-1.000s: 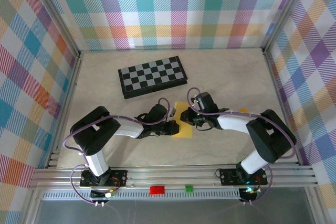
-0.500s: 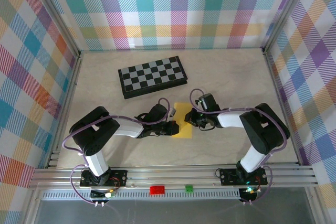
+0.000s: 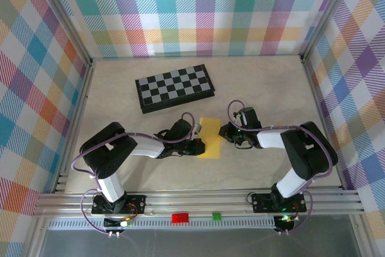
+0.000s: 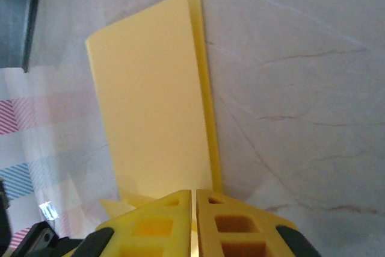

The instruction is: Fold a paper plane with a square sheet of paper (pick it up from the middle)

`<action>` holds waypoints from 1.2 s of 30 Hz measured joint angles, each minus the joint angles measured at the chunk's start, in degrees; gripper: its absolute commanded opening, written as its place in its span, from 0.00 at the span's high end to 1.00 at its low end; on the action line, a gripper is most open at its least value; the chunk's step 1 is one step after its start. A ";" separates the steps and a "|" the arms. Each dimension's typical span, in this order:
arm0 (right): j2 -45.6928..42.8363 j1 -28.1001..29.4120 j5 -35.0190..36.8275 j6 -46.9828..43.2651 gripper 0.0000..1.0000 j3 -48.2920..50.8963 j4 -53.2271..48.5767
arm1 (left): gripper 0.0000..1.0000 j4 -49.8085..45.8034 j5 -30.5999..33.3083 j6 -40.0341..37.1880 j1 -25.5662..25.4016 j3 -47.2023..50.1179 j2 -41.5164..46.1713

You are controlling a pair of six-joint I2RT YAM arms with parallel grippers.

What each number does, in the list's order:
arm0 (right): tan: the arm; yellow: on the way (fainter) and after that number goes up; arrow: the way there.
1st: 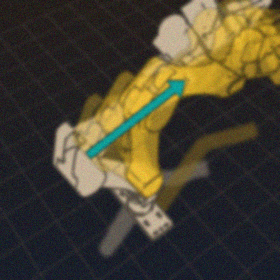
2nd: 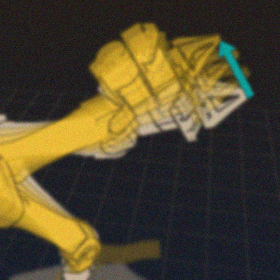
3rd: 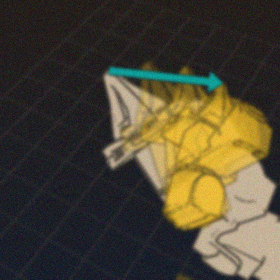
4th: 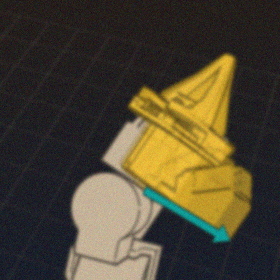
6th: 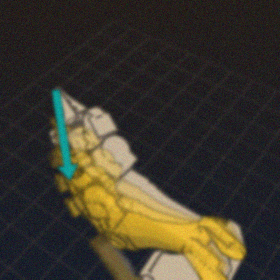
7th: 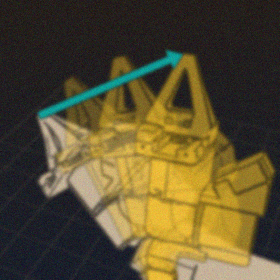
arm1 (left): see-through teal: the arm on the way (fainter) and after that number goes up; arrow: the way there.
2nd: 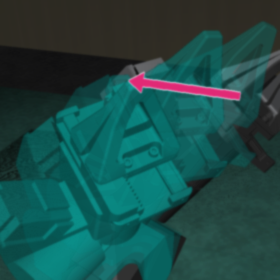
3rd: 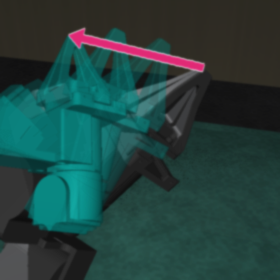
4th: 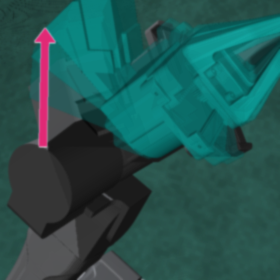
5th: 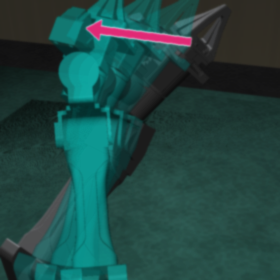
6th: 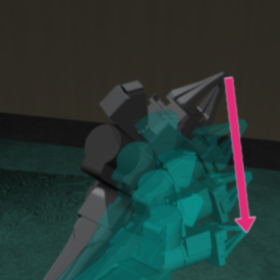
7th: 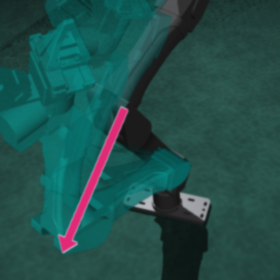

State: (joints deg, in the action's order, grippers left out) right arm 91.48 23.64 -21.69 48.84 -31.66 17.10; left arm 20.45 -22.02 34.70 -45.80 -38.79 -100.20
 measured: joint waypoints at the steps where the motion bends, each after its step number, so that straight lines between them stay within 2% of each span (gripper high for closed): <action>1: -0.92 0.02 -0.07 0.02 0.86 0.11 0.04 | 1.00 0.00 0.00 0.00 0.00 0.00 0.00; 7: -1.92 3.50 -1.03 0.20 0.85 -0.83 1.01 | 1.00 -0.81 -0.02 0.00 0.00 0.00 0.33; 11: 1.16 6.05 -1.55 0.63 0.91 -2.27 1.22 | 1.00 -2.03 -0.02 0.02 0.00 0.02 0.98; 17: 4.13 6.03 -1.18 1.51 0.98 -2.12 -0.28 | 1.00 -7.10 -0.09 0.04 0.00 -0.24 3.06; 25: 4.15 6.03 -1.11 1.27 0.98 -2.21 -0.61 | 1.00 -11.61 -2.75 0.04 -0.02 -5.60 3.98; 31: 4.15 6.03 -1.09 1.27 0.98 -2.27 -0.68 | 1.00 -11.21 -4.02 -0.04 -0.02 -12.20 -3.19; 36: 4.17 6.03 -0.92 1.25 1.00 -2.49 -1.22 | 1.00 -11.30 -4.07 -0.46 0.00 -12.24 -6.34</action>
State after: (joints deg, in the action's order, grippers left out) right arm 95.66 29.67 -22.61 50.09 -34.15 15.88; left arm 9.15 -26.09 34.24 -45.80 -51.03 -106.54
